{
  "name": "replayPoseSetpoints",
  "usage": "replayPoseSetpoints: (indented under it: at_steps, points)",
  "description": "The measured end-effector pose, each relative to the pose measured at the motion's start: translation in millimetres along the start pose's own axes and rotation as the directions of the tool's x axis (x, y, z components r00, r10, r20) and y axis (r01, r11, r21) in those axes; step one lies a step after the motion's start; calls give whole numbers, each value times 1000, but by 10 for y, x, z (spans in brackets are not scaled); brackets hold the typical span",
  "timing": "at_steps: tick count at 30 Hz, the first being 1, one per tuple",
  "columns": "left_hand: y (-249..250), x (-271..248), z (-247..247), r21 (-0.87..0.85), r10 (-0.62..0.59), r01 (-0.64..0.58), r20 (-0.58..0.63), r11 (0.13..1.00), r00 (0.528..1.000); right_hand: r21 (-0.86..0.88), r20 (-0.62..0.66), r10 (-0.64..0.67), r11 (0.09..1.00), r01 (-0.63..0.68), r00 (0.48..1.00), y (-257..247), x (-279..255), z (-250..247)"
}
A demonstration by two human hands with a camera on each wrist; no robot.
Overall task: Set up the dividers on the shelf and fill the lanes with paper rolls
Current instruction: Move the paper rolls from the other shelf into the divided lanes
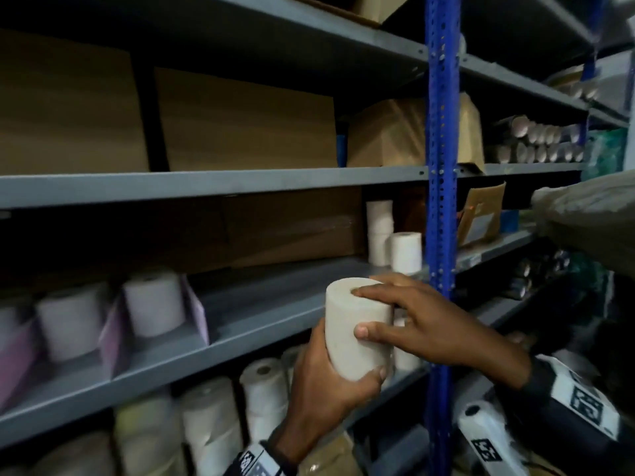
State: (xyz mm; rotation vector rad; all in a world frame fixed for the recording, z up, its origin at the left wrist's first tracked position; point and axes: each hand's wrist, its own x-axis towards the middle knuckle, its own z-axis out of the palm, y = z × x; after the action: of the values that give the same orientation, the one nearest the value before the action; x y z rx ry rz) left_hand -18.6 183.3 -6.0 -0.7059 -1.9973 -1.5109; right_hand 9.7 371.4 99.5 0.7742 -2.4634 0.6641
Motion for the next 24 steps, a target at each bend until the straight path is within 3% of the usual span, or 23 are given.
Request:
replayPoseSetpoints:
  at_steps: [4, 10, 16, 24]
  points:
    - [115, -524, -498, 69, -5, 10, -72, 998, 997, 55, 144, -41, 998, 33, 989, -463, -115, 215]
    - [332, -1147, -1265, 196, 9, 27, -183, 980, 983, 87, 231, -166, 985, 149, 959, -1208, -98, 559]
    - [490, -1664, -2218, 217, -30, 92, -271, 972, 962, 192, 226, -316, 942, 275, 921, -2108, 86, 1038]
    - [588, -2378, -3638, 305, -65, 185, -365, 934, 929, 333, 208, -422, 879, 342, 882, -3438, 219, 1847]
